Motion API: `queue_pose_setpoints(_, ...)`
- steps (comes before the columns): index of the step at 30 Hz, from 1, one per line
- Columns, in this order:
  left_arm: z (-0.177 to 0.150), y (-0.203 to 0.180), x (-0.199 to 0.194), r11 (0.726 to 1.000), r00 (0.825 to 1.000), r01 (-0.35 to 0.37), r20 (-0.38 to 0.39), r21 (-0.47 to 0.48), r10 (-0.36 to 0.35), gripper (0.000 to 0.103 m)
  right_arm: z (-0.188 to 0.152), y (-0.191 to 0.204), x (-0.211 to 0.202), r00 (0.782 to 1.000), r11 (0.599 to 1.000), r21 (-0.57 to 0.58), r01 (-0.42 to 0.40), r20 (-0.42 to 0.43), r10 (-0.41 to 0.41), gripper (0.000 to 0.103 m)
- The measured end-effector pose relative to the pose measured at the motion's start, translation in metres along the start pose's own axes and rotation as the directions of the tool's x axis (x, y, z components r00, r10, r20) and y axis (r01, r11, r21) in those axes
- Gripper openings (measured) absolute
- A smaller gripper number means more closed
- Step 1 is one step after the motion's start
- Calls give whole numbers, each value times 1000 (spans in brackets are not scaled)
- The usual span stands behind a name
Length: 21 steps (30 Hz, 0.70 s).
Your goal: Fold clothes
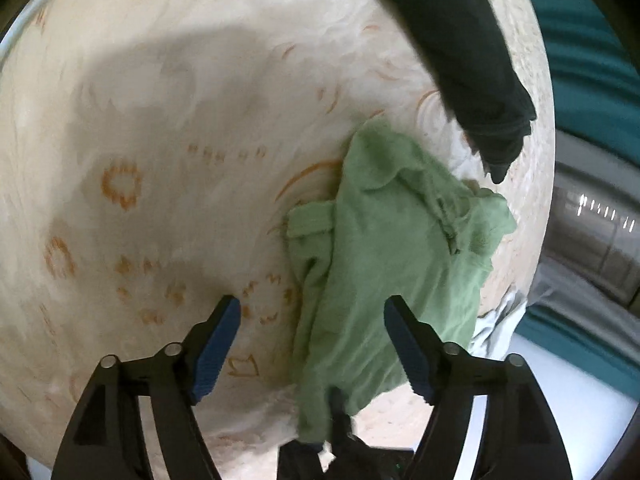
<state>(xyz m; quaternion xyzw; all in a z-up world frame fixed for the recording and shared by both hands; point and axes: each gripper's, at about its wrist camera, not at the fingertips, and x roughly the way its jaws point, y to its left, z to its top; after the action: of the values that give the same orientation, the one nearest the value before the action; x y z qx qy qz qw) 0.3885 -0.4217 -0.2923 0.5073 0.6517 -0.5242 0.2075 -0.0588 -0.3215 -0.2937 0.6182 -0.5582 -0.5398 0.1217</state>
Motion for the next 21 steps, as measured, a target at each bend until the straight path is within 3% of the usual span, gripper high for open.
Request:
queue_pose_setpoints(3,-6,1,9,997,998,58,-20,-44,-59,78,-9,24,-21,999,998,-46,-39,29,40,11)
queue_pose_setpoints(7,-3,-7,22,991,994,106,10,-82,-105,76,-10,35,-40,997,997,-45,-64,49,66,11)
queue_pose_setpoints(8,0,-7,26,988,994,105,20,-113,-103,66,-8,32,-45,996,997,-29,-74,54,76,11)
queue_pose_setpoints(9,2,-4,28,984,995,103,24,-147,-100,31,-6,29,-51,995,996,-14,-83,61,83,11)
queue_pose_setpoints(10,4,-2,27,981,994,113,20,-159,-111,9,-2,28,-55,994,997,1,-82,79,81,11)
queue_pose_setpoints(12,4,-5,20,977,989,145,23,-156,-143,9,0,26,-59,989,994,40,-105,105,100,11)
queue_pose_setpoints(15,-11,0,-27,982,984,176,-7,-75,-177,9,-7,20,-75,976,975,121,-188,133,171,11)
queue_pose_setpoints(18,-37,-7,-81,995,993,93,-77,41,-90,9,-44,34,-110,977,971,124,-202,96,191,11)
queue_pose_setpoints(21,-60,-5,-121,998,992,23,-122,63,-15,9,-75,51,-137,982,975,121,-187,56,181,11)
